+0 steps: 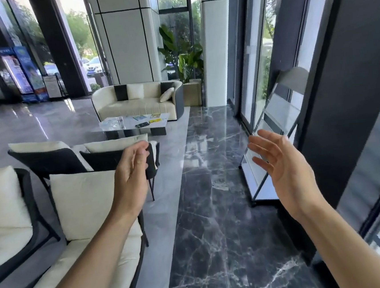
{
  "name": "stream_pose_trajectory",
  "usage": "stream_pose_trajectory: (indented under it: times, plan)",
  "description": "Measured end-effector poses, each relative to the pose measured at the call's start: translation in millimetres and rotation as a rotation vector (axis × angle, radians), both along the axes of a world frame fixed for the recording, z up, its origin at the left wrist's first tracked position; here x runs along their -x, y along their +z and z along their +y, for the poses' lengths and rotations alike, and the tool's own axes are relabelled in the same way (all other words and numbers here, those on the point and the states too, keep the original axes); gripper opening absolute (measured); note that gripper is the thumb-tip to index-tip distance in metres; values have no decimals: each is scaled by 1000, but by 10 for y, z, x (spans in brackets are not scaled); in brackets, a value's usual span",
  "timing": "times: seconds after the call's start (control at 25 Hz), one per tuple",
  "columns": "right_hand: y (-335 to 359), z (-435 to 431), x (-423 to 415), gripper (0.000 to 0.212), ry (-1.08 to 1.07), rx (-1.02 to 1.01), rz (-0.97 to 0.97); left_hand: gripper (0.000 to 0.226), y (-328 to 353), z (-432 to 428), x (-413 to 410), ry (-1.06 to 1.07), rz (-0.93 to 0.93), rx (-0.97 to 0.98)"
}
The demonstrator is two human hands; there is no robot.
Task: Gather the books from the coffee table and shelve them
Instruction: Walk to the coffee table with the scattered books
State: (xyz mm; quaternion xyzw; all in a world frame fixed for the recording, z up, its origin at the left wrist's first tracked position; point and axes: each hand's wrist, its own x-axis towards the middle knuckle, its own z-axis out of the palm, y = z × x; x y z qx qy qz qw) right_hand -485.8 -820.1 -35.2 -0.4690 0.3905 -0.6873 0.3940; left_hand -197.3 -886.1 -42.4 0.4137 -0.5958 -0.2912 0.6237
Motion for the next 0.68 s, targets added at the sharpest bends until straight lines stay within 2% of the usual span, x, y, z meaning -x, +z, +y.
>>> stream_pose_trajectory:
  times: [0.2, 0.44, 0.68]
  plan:
    - [-154, -1603, 257, 49, -4, 18, -2, 51, -182, -1596, 209, 10, 9, 2]
    - [-190, -3864, 343, 46, 8, 3, 40, 28, -171, -3802, 313, -16, 81, 12]
    - [-89, -5798, 473, 52, 58, 6, -12, 33, -108, -5705, 402, -13, 67, -22]
